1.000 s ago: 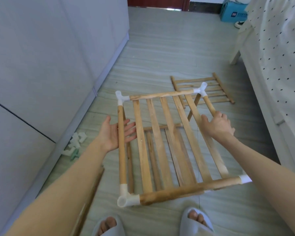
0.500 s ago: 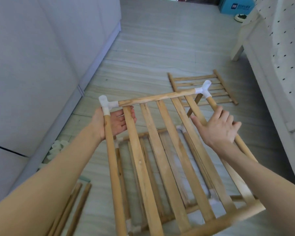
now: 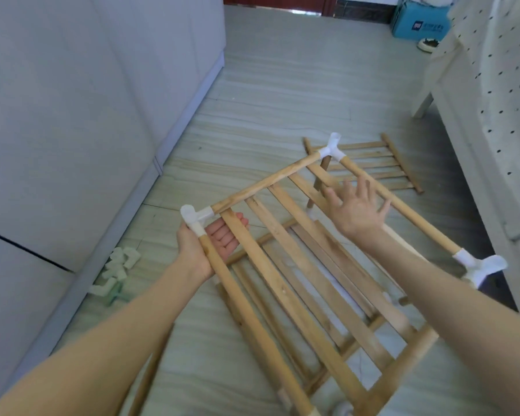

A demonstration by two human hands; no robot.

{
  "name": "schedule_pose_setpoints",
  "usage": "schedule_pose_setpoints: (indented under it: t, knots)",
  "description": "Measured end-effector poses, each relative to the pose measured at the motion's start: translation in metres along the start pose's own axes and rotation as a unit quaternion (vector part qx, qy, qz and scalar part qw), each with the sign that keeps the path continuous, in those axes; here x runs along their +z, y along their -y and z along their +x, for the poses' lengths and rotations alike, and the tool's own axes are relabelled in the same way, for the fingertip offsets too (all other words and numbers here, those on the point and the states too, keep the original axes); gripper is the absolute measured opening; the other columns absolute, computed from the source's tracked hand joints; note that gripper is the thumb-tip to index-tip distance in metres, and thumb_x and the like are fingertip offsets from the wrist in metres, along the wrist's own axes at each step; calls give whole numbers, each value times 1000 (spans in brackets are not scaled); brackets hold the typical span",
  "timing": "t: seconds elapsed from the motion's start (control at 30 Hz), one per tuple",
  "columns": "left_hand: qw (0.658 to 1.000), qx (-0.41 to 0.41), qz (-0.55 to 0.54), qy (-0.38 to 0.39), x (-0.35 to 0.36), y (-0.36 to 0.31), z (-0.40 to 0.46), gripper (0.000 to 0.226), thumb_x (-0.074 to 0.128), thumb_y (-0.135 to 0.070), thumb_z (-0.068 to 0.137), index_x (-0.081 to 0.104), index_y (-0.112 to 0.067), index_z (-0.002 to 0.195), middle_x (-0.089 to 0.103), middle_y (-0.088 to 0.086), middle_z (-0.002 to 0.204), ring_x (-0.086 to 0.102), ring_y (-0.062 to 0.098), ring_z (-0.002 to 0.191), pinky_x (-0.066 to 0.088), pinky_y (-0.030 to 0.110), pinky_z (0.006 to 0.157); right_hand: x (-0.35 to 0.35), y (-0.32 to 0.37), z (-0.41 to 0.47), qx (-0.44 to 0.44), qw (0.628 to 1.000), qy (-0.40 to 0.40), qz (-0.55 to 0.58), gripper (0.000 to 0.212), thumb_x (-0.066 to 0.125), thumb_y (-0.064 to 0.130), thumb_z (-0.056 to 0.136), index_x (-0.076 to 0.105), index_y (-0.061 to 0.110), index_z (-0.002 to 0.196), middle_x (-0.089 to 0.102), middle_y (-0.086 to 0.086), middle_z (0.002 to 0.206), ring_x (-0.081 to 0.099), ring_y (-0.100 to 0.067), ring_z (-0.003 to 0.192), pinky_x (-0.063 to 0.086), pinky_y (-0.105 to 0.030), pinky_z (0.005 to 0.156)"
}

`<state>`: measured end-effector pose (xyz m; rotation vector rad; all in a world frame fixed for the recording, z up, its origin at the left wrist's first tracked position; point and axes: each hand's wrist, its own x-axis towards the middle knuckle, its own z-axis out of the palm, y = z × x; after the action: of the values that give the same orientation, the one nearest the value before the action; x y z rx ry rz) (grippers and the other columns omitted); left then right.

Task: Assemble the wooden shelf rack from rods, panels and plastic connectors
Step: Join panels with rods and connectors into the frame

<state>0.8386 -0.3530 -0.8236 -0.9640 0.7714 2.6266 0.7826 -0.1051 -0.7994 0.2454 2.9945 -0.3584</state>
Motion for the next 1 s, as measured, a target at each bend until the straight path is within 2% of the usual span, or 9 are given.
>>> schedule_pose_setpoints:
  t: [0.17,0.27,0.33,0.43,0.53,0.67,0.87,0.93,1.0]
  knots:
    - [959,-55,247,-129,-31,-7,-40,45,39,-43,94,59,-2,93,69,15,84,66,30,74,50,37,67,16,39,-101,-143,988,62,-6,102,-4,85,68,5,25,150,-12,-1,158,-16,-24,144,-8,-62,108]
    - [899,91,379,-200,-50,-10,-59,33,46,-15,93,45,-12,126,55,11,117,56,26,96,49,38,80,32,48,-141,-185,977,92,-58,100,-6,85,68,4,27,149,-15,-3,157,-18,-27,143,-11,-64,107]
    - [848,200,480,-104,-50,-12,-72,58,43,-1,89,35,-34,137,41,-2,134,42,17,120,39,34,97,36,46,-146,-196,973,91,-87,79,3,72,83,3,28,149,-18,-4,157,-18,-29,143,-8,-64,108]
    - [808,242,536,35,-39,-12,-86,52,43,-5,92,44,-54,110,45,-22,126,40,1,121,33,26,95,36,35,-142,-251,953,79,-151,59,12,50,98,-3,25,150,-22,-9,155,-20,-30,142,-3,-62,110]
    - [797,272,539,16,-43,-8,-87,17,47,-31,98,46,-42,110,53,-24,109,52,0,110,40,21,87,34,22,-139,-286,939,95,-165,57,11,46,99,-6,25,150,-25,-10,154,-26,-29,140,-6,-59,111]
    - [759,363,541,6,-64,11,-93,22,49,-30,96,45,-47,109,55,-23,104,55,-15,96,41,1,71,23,6,-129,-328,918,116,-193,60,9,50,98,-11,26,149,-29,-8,152,-34,-22,132,-12,-50,113]
    - [761,366,535,-30,-62,8,-87,21,57,-30,92,53,-27,112,55,-2,111,55,10,103,46,24,88,11,6,-124,-367,893,154,-209,60,11,47,100,-13,23,149,-36,-1,145,-33,-21,135,-15,-45,114]
    - [761,353,543,-19,-57,5,-90,16,57,-30,92,52,-25,106,58,-10,102,57,1,94,42,6,77,9,6,-124,-368,891,156,-215,58,12,45,100,-12,24,149,-35,1,144,-33,-18,134,-18,-44,113]
    - [750,373,546,-26,-57,8,-94,8,56,-27,93,52,-23,98,58,-15,92,56,-4,85,39,0,65,7,5,-125,-366,889,161,-221,57,13,43,101,-12,25,149,-35,4,144,-33,-15,133,-19,-43,112]
